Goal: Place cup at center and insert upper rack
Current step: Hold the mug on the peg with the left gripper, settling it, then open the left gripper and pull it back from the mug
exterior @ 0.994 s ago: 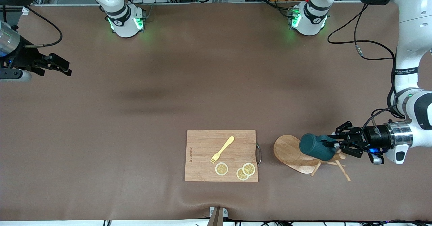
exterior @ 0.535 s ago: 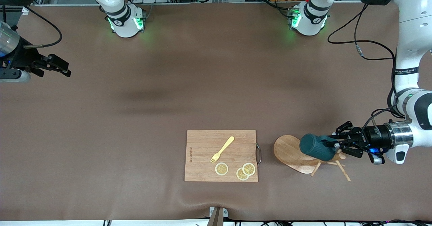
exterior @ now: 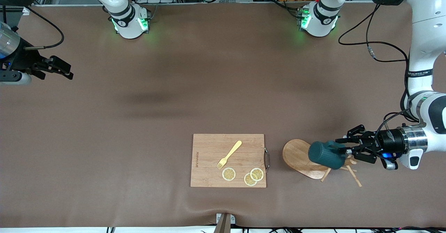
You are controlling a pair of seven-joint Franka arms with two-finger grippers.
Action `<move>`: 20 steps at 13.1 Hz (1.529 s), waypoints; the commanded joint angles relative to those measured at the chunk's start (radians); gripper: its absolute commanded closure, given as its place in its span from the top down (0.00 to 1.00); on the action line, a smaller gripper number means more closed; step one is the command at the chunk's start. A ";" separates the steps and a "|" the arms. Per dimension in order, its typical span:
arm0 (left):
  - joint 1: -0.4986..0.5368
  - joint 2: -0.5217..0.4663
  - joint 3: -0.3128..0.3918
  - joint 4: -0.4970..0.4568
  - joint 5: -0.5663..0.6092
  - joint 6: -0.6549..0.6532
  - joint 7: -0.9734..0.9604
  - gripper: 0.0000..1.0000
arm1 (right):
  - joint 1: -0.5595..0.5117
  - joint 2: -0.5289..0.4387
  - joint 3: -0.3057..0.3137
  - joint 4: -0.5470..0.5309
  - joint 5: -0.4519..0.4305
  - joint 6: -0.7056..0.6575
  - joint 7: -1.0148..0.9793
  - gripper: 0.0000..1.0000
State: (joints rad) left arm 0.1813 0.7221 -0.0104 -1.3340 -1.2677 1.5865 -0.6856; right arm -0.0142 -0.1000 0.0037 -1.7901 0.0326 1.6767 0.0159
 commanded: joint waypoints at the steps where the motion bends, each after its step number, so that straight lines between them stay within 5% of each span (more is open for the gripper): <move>1: 0.004 0.004 -0.008 0.022 -0.021 -0.013 0.006 0.92 | -0.035 -0.020 0.015 -0.011 0.016 -0.003 -0.013 1.00; 2: 0.001 0.000 -0.010 0.024 -0.021 -0.013 0.000 1.00 | -0.035 -0.020 0.015 -0.011 0.016 -0.003 -0.013 1.00; 10: -0.014 -0.095 -0.008 0.029 0.013 -0.017 -0.066 1.00 | -0.032 -0.015 0.016 -0.009 0.016 0.014 -0.008 1.00; 20: -0.013 -0.318 -0.169 0.022 0.511 -0.025 -0.094 1.00 | -0.032 -0.017 0.016 -0.011 0.023 0.027 -0.001 1.00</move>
State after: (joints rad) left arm 0.1641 0.4693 -0.1402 -1.2844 -0.8556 1.5674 -0.7681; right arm -0.0218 -0.1000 0.0040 -1.7906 0.0345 1.6922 0.0159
